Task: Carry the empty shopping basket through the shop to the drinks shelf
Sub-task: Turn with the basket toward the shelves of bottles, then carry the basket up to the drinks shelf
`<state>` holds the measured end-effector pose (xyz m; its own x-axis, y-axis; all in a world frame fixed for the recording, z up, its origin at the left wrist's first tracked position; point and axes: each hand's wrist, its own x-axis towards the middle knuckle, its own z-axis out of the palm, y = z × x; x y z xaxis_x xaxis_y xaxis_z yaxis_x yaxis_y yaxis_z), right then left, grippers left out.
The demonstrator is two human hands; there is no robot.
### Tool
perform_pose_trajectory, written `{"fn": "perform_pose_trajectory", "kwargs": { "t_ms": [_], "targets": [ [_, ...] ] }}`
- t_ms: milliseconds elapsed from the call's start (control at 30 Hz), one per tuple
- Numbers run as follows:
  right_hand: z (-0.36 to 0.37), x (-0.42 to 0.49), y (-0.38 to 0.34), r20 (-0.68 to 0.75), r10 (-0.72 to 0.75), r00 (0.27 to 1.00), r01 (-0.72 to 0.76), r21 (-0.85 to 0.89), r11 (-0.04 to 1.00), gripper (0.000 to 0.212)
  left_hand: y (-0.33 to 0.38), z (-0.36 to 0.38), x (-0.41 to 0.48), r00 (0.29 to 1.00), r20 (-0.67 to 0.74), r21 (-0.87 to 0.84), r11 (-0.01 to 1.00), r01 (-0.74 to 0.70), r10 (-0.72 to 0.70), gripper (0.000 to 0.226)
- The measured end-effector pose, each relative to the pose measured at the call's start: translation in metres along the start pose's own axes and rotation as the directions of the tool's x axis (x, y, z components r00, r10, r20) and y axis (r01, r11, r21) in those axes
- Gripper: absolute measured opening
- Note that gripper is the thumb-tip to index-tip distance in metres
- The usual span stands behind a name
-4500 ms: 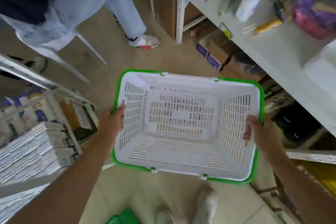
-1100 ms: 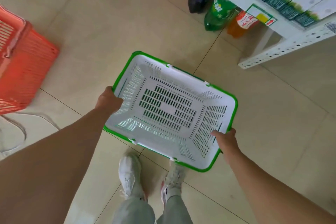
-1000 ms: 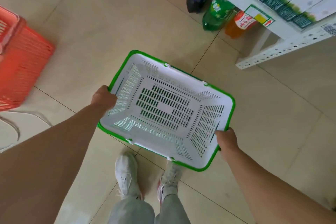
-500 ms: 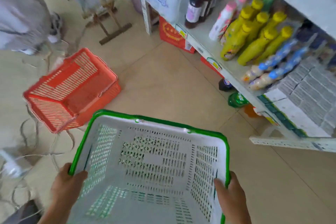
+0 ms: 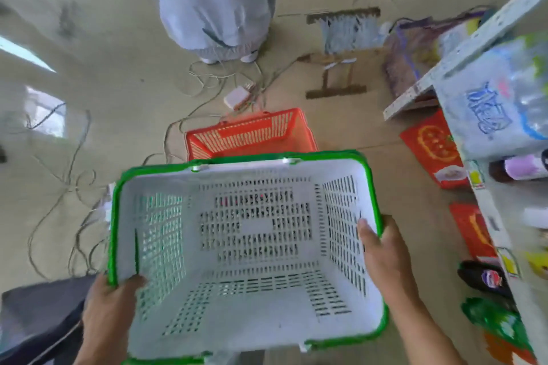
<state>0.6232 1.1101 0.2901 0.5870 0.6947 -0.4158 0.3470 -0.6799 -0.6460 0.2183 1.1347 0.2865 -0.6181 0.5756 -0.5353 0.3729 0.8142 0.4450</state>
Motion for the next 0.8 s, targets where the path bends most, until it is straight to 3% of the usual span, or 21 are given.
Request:
{"fn": "perform_pose_trajectory", "kwargs": {
  "t_ms": [133,367,600,733,800],
  "targets": [
    [0.037,0.093,-0.047,0.033,-0.065,0.997,0.065,-0.016,0.998,0.012,0.048,0.025,0.048,0.998,-0.026,-0.089,0.994,-0.061,0.059,0.014],
    [0.111,0.214,-0.050,0.021,-0.061,0.998,0.062,-0.030,0.998,0.019,0.093,0.112,0.109,1.000,-0.009,-0.231,0.973,0.022,-0.024,0.021],
    [0.166,0.294,-0.003,0.026,-0.006,1.000,0.011,-0.197,0.980,0.029,0.072,0.211,0.191,1.000,-0.013,0.085,0.996,0.010,-0.009,0.023],
    [0.195,0.322,0.001,0.105,-0.025,0.994,0.063,-0.381,0.923,0.029,0.064,0.243,0.219,0.991,-0.127,0.187,0.982,-0.022,0.046,0.047],
    [0.206,0.328,0.001,0.107,-0.045,0.993,0.087,-0.438,0.895,0.029,0.069,0.257,0.219,0.976,-0.167,0.188,0.976,-0.105,0.137,0.052]
  ]
}}
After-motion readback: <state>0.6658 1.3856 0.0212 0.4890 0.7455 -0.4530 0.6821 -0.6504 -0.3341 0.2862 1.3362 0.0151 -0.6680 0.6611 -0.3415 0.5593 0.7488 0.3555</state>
